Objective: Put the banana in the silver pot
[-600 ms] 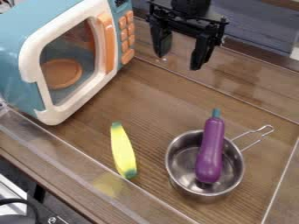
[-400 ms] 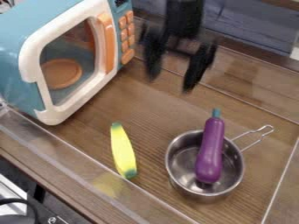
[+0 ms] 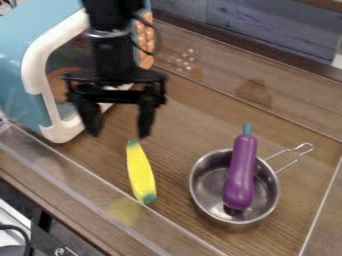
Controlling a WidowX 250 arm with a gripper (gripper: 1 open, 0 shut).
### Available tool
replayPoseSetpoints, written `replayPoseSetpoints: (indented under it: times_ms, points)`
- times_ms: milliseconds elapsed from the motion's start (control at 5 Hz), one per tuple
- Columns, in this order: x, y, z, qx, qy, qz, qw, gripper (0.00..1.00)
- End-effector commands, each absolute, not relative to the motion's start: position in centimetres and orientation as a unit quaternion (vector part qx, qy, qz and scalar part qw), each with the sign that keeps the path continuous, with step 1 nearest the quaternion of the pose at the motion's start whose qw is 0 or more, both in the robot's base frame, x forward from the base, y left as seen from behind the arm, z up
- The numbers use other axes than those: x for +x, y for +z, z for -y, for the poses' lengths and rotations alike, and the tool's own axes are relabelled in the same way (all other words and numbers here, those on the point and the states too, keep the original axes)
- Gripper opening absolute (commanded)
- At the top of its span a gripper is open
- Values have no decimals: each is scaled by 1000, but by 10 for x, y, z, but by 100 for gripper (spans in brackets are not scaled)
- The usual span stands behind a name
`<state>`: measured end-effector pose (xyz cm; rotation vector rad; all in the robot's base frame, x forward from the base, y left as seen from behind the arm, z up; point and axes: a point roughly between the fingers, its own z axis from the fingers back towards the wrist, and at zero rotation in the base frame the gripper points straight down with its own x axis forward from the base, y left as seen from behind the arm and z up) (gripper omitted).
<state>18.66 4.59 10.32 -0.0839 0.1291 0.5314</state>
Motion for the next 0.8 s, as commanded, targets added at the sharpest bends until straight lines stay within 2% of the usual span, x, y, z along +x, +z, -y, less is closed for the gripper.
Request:
replayPoseSetpoints:
  times_ms: [0,400,600]
  points:
    - [189,94,-43,-47,293,-41,954,100]
    - [195,47,-43,-45,343,-26,938,100]
    - [196,35,-47,-44,364,-20,930,100]
